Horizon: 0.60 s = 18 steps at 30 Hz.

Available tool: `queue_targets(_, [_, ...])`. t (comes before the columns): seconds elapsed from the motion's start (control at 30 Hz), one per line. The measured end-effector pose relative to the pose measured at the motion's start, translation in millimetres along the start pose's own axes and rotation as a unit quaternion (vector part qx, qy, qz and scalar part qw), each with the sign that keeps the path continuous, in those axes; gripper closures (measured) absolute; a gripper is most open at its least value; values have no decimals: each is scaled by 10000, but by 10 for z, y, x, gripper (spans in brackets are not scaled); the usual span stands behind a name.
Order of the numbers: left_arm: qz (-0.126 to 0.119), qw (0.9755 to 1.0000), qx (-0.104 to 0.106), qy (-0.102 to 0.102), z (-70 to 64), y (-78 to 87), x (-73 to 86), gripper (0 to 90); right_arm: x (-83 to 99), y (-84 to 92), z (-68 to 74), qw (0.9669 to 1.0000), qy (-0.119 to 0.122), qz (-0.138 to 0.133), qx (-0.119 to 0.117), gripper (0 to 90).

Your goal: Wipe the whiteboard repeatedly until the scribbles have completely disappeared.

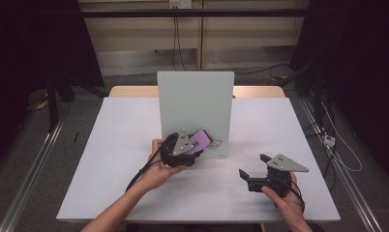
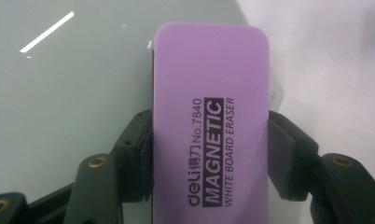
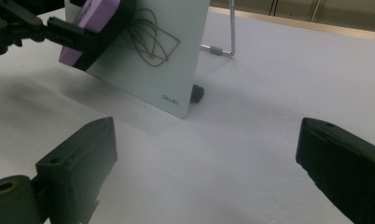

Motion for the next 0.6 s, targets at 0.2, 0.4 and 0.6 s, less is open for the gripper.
queue_targets(0.2, [101,9997,135,-157,-131,-100,6,410,2,-1,2,10000,20,11,-16,53])
queue_targets(0.4, [198,9989,300,-299,-260,-208,-9,410,0,1,3,10000,0,0,-8,53])
queue_targets(0.6, [36,9996,237,-164,-143,-156,-121,410,1,3,-2,10000,2,-3,-16,53])
Point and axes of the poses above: each handheld gripper's, and its own axes: y roughly backward along the jaws, x roughly out of its underside, z roughly to its left, the point moved 8 cm from there along -y, roughly forward along the jaws, and after that the axes turned 4 degrees about -x, right-handed, at the moved point
